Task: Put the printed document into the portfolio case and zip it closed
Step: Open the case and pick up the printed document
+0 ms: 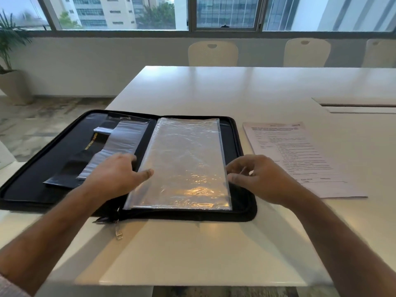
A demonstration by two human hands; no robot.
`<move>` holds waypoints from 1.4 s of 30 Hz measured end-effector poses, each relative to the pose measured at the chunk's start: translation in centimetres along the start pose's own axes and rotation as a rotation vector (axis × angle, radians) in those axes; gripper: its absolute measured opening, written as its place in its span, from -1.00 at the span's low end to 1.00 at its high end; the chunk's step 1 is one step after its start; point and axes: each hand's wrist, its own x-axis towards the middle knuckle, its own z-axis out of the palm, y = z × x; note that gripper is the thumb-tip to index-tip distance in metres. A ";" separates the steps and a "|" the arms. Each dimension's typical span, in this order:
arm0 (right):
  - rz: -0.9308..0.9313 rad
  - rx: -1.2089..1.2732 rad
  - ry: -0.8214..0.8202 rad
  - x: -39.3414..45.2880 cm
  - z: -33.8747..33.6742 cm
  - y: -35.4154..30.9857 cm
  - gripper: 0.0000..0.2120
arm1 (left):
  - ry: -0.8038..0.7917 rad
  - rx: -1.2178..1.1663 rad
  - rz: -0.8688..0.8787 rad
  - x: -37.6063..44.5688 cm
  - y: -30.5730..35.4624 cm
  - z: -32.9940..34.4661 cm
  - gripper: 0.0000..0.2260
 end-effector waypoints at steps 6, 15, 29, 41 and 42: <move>0.129 -0.033 0.342 1.2 -4.5 4.6 -0.83 | 0.097 -0.221 0.258 -0.1 7.9 -0.1 -0.54; 0.549 -0.307 0.502 2.4 -10.2 11.5 -0.62 | -0.126 -0.583 0.330 1.0 21.7 2.7 -0.78; 0.815 -0.496 0.396 1.8 -10.5 14.1 -0.40 | -0.403 -0.653 0.186 2.2 28.1 5.5 -0.78; 0.803 -0.472 0.342 1.6 -11.1 14.2 -0.35 | -0.463 -0.988 -0.148 2.4 28.7 6.1 -0.79; 0.801 -0.470 0.336 1.6 -11.2 14.2 -0.35 | -0.468 -0.988 -0.154 2.4 28.8 6.1 -0.77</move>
